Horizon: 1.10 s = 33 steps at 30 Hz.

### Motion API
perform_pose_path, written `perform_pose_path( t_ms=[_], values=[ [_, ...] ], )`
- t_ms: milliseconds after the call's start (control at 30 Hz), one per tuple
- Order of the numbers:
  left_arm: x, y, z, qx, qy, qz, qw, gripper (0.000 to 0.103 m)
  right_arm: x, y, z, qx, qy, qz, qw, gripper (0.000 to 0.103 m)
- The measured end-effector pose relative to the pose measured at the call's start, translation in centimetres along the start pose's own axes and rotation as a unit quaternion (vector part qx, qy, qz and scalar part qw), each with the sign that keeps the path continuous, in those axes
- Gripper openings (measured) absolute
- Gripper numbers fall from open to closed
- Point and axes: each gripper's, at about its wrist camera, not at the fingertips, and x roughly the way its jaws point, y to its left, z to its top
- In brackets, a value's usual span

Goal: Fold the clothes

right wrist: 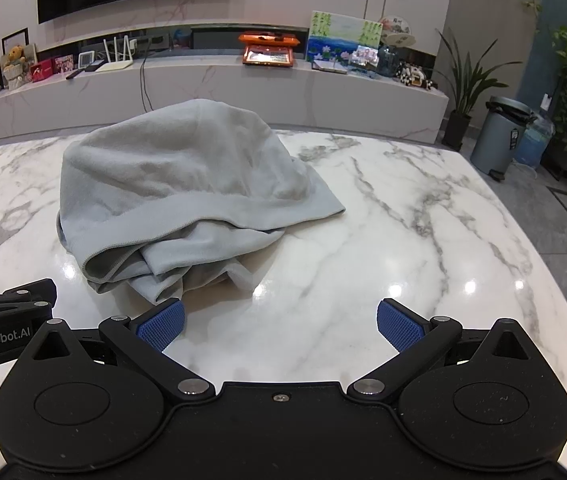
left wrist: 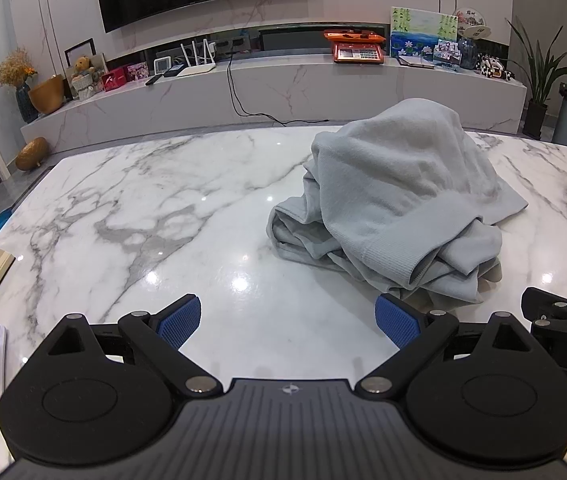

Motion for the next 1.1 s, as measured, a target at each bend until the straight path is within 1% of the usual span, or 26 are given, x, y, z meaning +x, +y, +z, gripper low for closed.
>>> perform_pose_path(
  t_ms=[267, 333, 500, 633, 1100],
  values=[
    [0.09, 0.04, -0.05, 0.0, 0.002, 0.002, 1.0, 0.095, -0.02, -0.39, -0.04, -0.001, 0.002, 0.001, 1.0, 0.102],
    [0.11, 0.14, -0.07, -0.001, 0.003, 0.002, 1.0, 0.095, 0.12, 0.22, -0.01, -0.002, 0.002, 0.0, 1.0, 0.102],
    [0.12, 0.27, -0.12, 0.0, 0.004, 0.003, 1.0, 0.095, 0.05, -0.19, -0.08, -0.001, 0.002, 0.0, 1.0, 0.102],
    [0.13, 0.4, -0.17, -0.001, 0.005, 0.003, 1.0, 0.095, 0.22, 0.39, -0.07, -0.004, 0.003, 0.0, 1.0, 0.102],
    [0.23, 0.25, -0.12, 0.001, 0.008, 0.006, 0.9999, 0.095, 0.26, 0.26, -0.1, -0.005, 0.004, 0.0, 1.0, 0.102]
  ],
)
